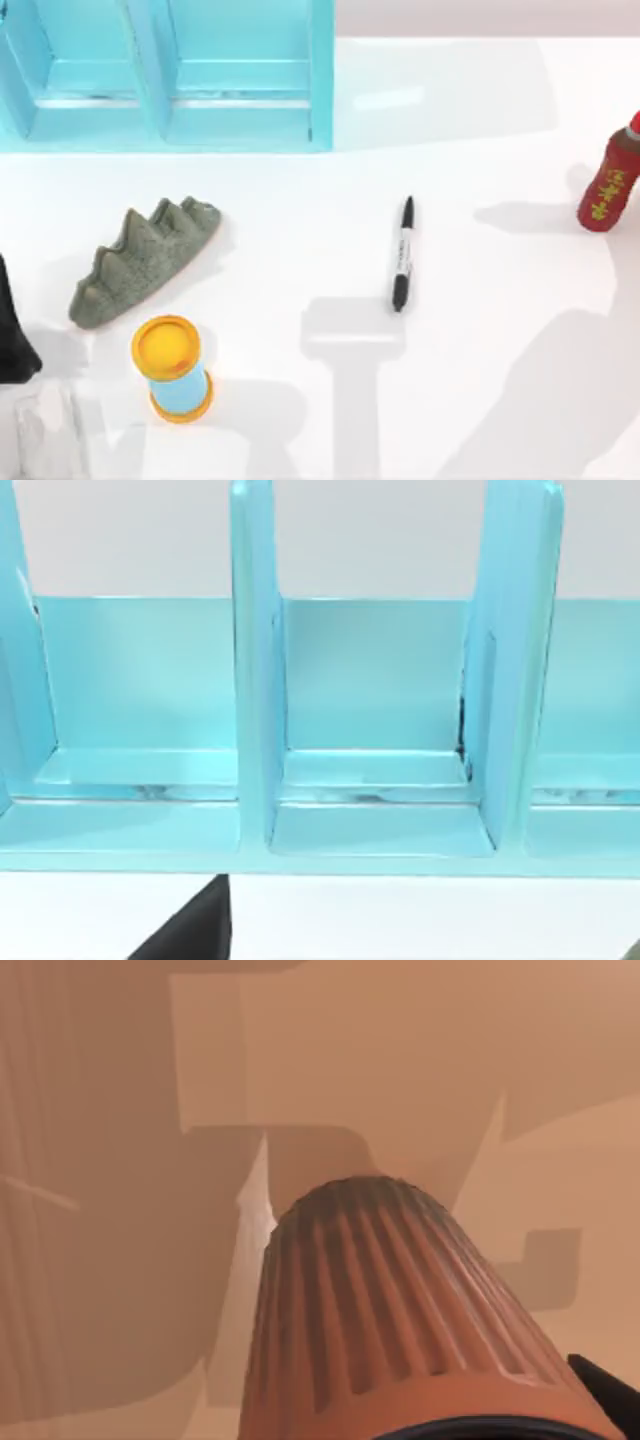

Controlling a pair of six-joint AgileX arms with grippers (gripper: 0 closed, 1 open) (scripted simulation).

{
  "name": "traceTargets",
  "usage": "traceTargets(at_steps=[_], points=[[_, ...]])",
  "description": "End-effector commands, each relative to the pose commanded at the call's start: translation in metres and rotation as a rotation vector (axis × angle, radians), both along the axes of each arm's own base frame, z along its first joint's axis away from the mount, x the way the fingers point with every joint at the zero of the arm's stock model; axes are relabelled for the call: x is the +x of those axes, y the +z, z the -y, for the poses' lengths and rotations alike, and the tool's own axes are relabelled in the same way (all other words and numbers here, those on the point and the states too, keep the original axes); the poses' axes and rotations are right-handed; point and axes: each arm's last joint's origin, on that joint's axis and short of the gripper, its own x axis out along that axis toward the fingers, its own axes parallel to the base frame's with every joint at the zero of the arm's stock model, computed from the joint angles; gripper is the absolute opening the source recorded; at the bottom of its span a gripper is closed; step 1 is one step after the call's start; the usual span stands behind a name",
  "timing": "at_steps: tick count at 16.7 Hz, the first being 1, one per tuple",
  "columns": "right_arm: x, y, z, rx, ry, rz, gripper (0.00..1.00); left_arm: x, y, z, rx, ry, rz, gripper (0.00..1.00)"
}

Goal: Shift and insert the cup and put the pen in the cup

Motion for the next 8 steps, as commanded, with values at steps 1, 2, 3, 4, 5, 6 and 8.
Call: traceTargets(at_steps=[1, 2, 3, 4, 5, 6, 8], points=[[0.003, 0.009, -0.009, 0.002, -0.003, -0.007, 0.00, 0.000, 0.000, 0.000, 0.000, 0.000, 0.000, 1.00], [0.006, 0.019, -0.019, 0.004, -0.005, -0.013, 0.00, 0.000, 0.000, 0.000, 0.000, 0.000, 0.000, 1.00], [0.009, 0.031, -0.031, 0.004, -0.004, -0.016, 0.00, 0.000, 0.000, 0.000, 0.000, 0.000, 0.000, 1.00], [0.012, 0.045, -0.044, 0.002, -0.003, -0.013, 0.00, 0.000, 0.000, 0.000, 0.000, 0.000, 0.000, 1.00], [0.013, 0.060, -0.058, -0.001, 0.000, -0.006, 0.00, 0.000, 0.000, 0.000, 0.000, 0.000, 0.000, 1.00], [0.013, 0.075, -0.073, -0.004, 0.003, 0.000, 0.00, 0.000, 0.000, 0.000, 0.000, 0.000, 0.000, 1.00], [0.008, 0.103, -0.101, -0.006, 0.009, 0.009, 0.00, 0.000, 0.000, 0.000, 0.000, 0.000, 0.000, 1.00]])
